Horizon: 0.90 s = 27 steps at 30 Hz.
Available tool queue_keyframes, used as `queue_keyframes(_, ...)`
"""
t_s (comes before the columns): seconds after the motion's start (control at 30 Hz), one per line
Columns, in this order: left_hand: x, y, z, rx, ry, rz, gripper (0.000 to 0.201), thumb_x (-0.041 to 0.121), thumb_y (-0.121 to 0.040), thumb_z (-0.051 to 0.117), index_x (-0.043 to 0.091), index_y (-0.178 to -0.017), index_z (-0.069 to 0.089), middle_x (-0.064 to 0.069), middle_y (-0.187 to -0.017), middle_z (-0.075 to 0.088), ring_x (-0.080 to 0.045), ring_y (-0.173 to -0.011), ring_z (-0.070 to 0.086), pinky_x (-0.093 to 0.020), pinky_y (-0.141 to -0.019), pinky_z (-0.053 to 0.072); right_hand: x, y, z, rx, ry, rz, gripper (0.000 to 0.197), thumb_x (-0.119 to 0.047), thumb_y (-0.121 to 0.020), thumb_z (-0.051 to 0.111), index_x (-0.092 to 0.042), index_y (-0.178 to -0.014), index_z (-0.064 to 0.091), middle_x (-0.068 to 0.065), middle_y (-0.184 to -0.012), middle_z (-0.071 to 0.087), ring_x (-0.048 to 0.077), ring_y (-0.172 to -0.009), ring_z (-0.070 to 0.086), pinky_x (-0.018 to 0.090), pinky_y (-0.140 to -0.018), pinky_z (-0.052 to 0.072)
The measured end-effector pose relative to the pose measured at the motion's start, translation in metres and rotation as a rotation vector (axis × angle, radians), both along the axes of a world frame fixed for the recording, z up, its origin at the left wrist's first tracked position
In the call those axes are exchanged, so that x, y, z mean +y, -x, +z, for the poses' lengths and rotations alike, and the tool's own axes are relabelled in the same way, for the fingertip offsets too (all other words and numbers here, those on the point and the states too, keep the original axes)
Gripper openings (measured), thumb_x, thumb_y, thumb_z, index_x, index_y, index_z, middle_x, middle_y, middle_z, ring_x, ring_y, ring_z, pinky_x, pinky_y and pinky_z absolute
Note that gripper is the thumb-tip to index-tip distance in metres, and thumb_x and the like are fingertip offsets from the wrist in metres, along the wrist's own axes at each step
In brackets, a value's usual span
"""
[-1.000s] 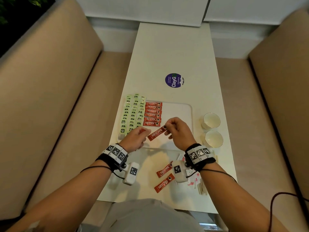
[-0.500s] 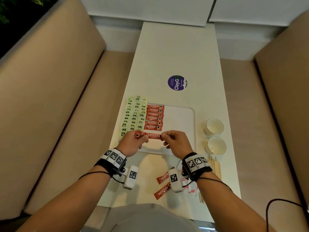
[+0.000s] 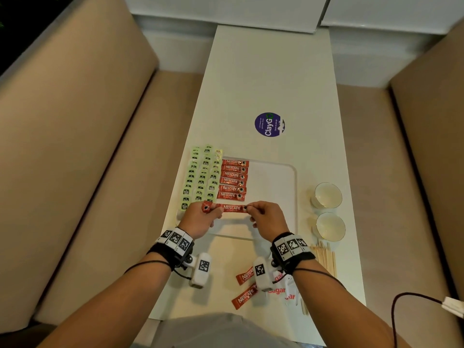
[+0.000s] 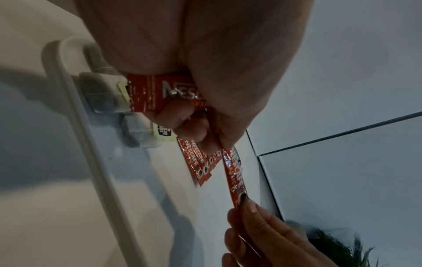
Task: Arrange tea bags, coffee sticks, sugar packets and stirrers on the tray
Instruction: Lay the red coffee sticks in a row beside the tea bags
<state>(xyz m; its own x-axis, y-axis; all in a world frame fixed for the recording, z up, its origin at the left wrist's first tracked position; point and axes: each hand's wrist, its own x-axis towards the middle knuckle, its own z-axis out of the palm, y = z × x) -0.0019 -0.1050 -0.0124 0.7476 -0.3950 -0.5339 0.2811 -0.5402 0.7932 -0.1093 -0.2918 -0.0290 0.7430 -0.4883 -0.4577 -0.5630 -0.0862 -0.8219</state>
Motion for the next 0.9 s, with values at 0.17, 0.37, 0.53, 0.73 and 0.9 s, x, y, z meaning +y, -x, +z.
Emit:
queue_keyframes(0.17, 0.001, -0.009, -0.004, 0.058, -0.019, 0.081, 0.008, 0.017, -0.091, 0.067, 0.012, -0.093, 0.072, -0.014, -0.078, 0.070, -0.018, -0.062, 0.059, -0.026, -0.058, 0.044, -0.007, -0.005, -0.013, 0.057, 0.044, -0.057, 0.016, -0.018, -0.099, 0.061, -0.014, -0.094, 0.076, 0.007, -0.076, 0.073, 0.015, -0.063, 0.064, 0.027, -0.064, 0.057)
queue_keyframes(0.37, 0.007, -0.016, -0.004, 0.222, -0.038, 0.091, 0.016, 0.006, -0.089, 0.066, 0.011, -0.104, 0.065, -0.005, -0.069, 0.065, -0.012, -0.051, 0.055, -0.022, -0.051, 0.041, -0.008, -0.014, -0.033, 0.152, 0.104, -0.023, 0.018, -0.023, -0.095, 0.066, -0.017, -0.086, 0.080, 0.000, -0.064, 0.069, 0.013, -0.061, 0.063, 0.017, -0.059, 0.044)
queue_keyframes(0.53, 0.009, -0.024, -0.006, 0.288, 0.007, 0.139, 0.012, 0.005, -0.090, 0.066, 0.012, -0.098, 0.062, -0.007, -0.064, 0.063, -0.018, -0.053, 0.055, -0.029, -0.058, 0.041, -0.003, -0.025, -0.040, 0.188, 0.131, -0.025, 0.019, -0.029, -0.090, 0.072, -0.018, -0.077, 0.080, -0.002, -0.065, 0.071, 0.017, -0.067, 0.066, 0.027, -0.066, 0.053)
queue_keyframes(0.73, 0.004, -0.026, -0.003, 0.315, 0.045, 0.151, 0.015, 0.003, -0.091, 0.063, 0.015, -0.094, 0.055, -0.009, -0.071, 0.058, -0.018, -0.053, 0.055, -0.024, -0.049, 0.040, 0.001, -0.035, -0.042, 0.222, 0.176, -0.013, 0.026, -0.035, -0.091, 0.071, -0.015, -0.076, 0.079, -0.001, -0.069, 0.072, 0.019, -0.070, 0.067, 0.032, -0.068, 0.057)
queue_keyframes(0.9, 0.004, -0.028, -0.003, 0.319, 0.016, 0.108, 0.017, 0.001, -0.089, 0.062, 0.015, -0.097, 0.056, -0.011, -0.070, 0.058, -0.017, -0.051, 0.053, -0.023, -0.047, 0.037, 0.001, -0.038, -0.041, 0.242, 0.200, -0.004, 0.029, -0.035, -0.091, 0.071, -0.013, -0.074, 0.078, -0.003, -0.066, 0.069, 0.016, -0.063, 0.063, 0.026, -0.061, 0.051)
